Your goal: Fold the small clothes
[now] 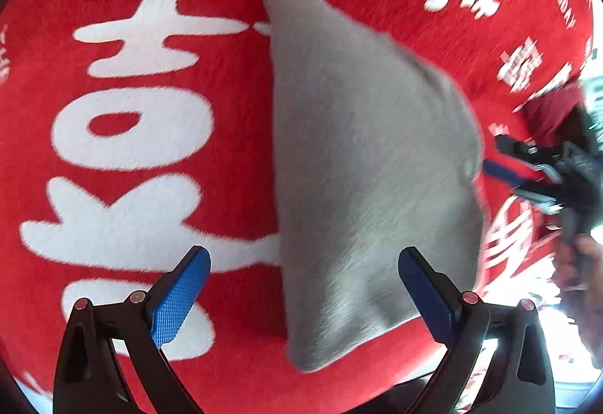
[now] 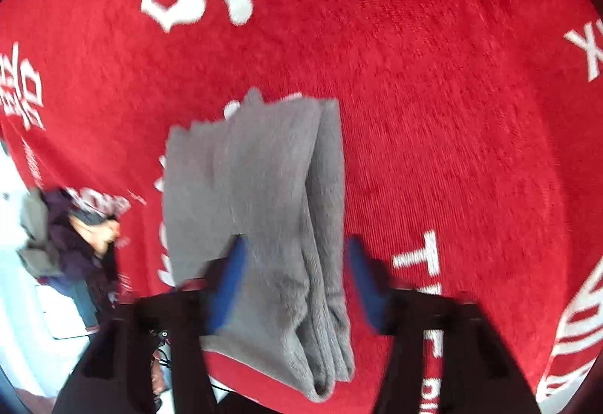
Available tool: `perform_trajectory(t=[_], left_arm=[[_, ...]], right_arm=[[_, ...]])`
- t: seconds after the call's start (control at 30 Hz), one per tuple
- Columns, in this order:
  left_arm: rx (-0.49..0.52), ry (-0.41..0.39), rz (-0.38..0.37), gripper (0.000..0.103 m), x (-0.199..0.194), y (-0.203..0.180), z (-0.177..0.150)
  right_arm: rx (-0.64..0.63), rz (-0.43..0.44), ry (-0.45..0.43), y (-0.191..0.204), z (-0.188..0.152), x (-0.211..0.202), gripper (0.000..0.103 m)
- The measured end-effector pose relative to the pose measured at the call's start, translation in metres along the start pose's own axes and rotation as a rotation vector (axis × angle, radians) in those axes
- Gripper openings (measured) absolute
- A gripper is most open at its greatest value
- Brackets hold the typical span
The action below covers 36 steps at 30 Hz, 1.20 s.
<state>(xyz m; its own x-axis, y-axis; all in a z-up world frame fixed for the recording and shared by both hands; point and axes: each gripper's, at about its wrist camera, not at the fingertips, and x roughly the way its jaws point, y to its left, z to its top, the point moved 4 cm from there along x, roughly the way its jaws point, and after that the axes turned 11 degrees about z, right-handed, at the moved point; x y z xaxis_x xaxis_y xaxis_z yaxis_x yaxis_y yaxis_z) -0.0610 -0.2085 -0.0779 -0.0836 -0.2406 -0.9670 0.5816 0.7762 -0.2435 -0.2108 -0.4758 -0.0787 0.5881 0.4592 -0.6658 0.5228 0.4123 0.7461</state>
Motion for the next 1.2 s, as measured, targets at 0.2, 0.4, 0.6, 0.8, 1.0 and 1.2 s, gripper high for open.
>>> perform_trajectory(t=[0.2,0.4,0.6,0.8,1.0,1.2], left_arm=[[0.027,0.038,-0.097,0.101,0.017,-0.012,0.016],[0.051,0.068,-0.142,0.101,0.037,-0.031,0.014],[0.064,0.065,-0.12,0.1,0.042,-0.035,0.022],[0.076,0.018,-0.088,0.062,0.038,-0.033,0.025],[0.069,-0.013,-0.139,0.051,0.016,-0.029,0.024],[0.059,-0.061,-0.173,0.051,-0.026,-0.015,0.008]], right_arm=[[0.069,0.112,0.066,-0.024,0.021,0.018,0.066],[0.061,0.23,0.16,-0.032,0.029,0.045,0.066],[0.028,0.33,0.22,-0.022,0.038,0.071,0.067],[0.074,0.337,0.21,-0.022,0.038,0.08,0.047],[0.101,0.38,0.152,-0.003,0.028,0.067,0.042],[0.093,0.428,0.143,0.041,0.012,0.058,0.041]])
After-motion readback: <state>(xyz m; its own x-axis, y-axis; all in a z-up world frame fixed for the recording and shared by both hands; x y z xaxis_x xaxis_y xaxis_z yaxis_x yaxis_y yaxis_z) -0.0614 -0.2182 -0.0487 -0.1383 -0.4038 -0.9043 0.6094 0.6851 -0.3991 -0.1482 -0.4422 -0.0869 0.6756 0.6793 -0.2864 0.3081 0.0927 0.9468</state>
